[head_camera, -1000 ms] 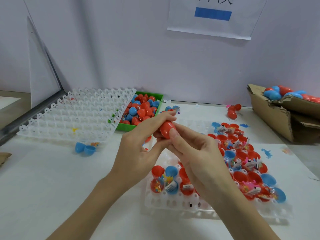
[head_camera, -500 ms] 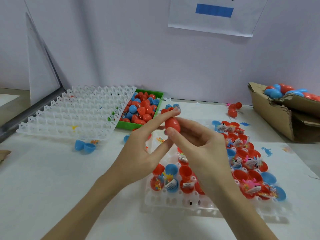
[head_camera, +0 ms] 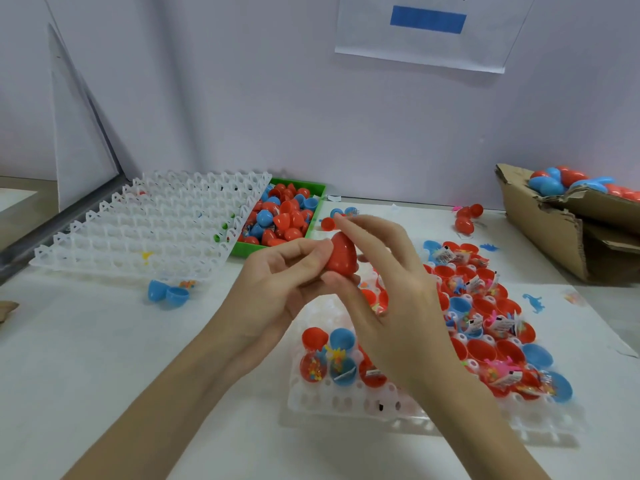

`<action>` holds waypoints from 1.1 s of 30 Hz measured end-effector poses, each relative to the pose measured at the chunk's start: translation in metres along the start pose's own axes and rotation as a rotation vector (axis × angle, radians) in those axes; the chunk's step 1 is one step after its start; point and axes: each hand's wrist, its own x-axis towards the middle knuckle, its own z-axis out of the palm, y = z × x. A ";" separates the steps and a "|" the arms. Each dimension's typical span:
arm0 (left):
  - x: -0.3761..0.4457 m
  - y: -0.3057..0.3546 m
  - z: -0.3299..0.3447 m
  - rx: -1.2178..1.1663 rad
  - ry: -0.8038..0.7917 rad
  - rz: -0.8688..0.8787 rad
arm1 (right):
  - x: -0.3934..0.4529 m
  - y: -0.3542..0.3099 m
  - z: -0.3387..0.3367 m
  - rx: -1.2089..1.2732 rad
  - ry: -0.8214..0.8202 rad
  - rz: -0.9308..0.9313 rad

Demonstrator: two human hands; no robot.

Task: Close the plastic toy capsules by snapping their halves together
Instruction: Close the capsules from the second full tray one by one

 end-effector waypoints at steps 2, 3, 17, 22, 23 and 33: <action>0.000 0.003 0.000 -0.024 -0.003 -0.029 | 0.000 -0.002 -0.001 0.077 -0.057 0.027; 0.000 0.003 0.000 -0.028 -0.004 -0.033 | -0.001 -0.003 -0.001 0.112 -0.076 0.043; -0.002 0.008 -0.004 -0.020 -0.061 -0.109 | -0.003 -0.002 -0.004 0.152 -0.002 -0.022; -0.001 0.010 -0.006 -0.027 -0.127 -0.129 | -0.004 -0.004 0.002 0.079 0.044 -0.073; -0.001 0.011 -0.005 -0.041 -0.139 -0.143 | -0.004 -0.004 0.003 0.091 0.041 -0.075; 0.000 0.007 -0.001 -0.052 -0.145 -0.228 | -0.001 -0.005 -0.003 0.055 -0.009 0.041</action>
